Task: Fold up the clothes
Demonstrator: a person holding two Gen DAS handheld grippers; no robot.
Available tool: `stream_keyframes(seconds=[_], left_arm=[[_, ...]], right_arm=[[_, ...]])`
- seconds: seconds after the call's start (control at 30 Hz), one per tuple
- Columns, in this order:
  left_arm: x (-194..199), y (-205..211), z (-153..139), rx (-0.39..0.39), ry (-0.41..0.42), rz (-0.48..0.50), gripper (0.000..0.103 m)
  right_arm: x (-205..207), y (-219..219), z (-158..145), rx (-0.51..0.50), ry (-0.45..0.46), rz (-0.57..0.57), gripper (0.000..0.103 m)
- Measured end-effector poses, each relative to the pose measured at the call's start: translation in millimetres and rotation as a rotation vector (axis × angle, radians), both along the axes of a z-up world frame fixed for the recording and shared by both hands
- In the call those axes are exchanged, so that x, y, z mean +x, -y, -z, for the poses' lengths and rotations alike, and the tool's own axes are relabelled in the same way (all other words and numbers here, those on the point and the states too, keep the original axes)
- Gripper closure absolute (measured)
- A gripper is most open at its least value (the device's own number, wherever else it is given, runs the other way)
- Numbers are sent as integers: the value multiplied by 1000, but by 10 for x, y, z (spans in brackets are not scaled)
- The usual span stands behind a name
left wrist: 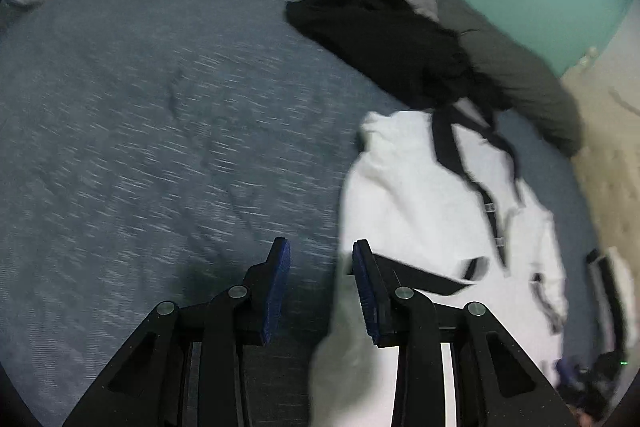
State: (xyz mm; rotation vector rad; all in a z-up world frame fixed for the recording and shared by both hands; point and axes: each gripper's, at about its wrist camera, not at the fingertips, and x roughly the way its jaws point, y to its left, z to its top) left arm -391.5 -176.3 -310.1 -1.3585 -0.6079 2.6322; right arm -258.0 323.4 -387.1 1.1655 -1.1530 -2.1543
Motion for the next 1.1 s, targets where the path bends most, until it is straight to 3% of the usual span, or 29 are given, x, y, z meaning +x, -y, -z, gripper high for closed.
stream_keyframes(seconds=[0.17,0.3,0.4,0.53,0.7,0.87,1.1], left_arm=[[-25,-122,14,-6,10,62,68],[-43,-159,32,-9,14,84,91],[-17,-210,4,-31,1,105,95],[119,-284,-92,-57,-13,141,96],[395,-560,-281,-147,-70,268,96],[620,-798,-176,-274,-13,384,95],[762,-631,-311,-243,-25,342,93]], right_arm=[[6,14,-14,-2,-3,-4,74],[8,10,-26,-4,-5,-4,74],[4,-1,-12,-8,0,-1,74],[4,-17,-7,-17,4,5,74],[4,-33,-37,-22,-4,9,74],[8,-26,-23,-33,2,8,74],[7,-35,-22,-43,3,11,74]])
